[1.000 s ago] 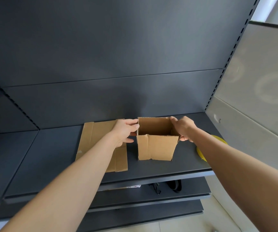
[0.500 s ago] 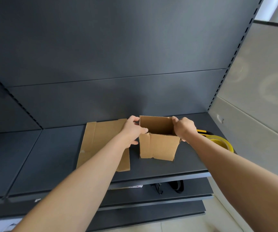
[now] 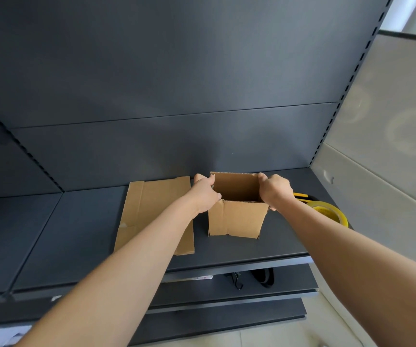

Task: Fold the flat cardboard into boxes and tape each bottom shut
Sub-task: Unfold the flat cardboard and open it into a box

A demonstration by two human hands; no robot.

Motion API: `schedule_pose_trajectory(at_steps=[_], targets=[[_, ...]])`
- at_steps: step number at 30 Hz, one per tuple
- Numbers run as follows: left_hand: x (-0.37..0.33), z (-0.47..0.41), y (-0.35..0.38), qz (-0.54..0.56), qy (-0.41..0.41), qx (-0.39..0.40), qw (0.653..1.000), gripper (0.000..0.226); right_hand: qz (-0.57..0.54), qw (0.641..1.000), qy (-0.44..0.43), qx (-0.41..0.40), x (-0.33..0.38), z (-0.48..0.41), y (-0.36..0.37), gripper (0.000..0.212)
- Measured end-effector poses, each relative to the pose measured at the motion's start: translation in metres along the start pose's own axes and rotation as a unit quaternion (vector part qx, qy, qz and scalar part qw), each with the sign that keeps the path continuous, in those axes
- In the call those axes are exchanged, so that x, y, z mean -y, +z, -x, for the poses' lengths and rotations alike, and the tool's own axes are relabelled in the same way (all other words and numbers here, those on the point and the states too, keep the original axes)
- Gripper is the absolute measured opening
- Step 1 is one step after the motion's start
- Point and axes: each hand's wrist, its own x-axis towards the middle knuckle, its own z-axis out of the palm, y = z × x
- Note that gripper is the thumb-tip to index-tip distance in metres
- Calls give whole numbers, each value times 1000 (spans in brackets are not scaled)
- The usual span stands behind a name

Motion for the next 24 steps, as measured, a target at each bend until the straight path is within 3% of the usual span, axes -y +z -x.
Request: schedule_pose_trajectory(at_steps=[4,13,17,20,24], targets=[[-2,-2,1,8,-6,7,1000,67,43,999,-26,0,0,-1,0,52],[10,-4,-1,101,-5,25,995,56,100,993,-59,1,-2,-4,1,54],[12,-7,-1,93,-3,43,995,51,118,991,-61,5,-1,-3,1,55],[11,-12,0,110,-30,62,992,42,112,992,-56,7,-2,-1,-1,50],[13,-13,8,112,-77,81,987,53,92,994,-59,14,-4,0,-3,48]])
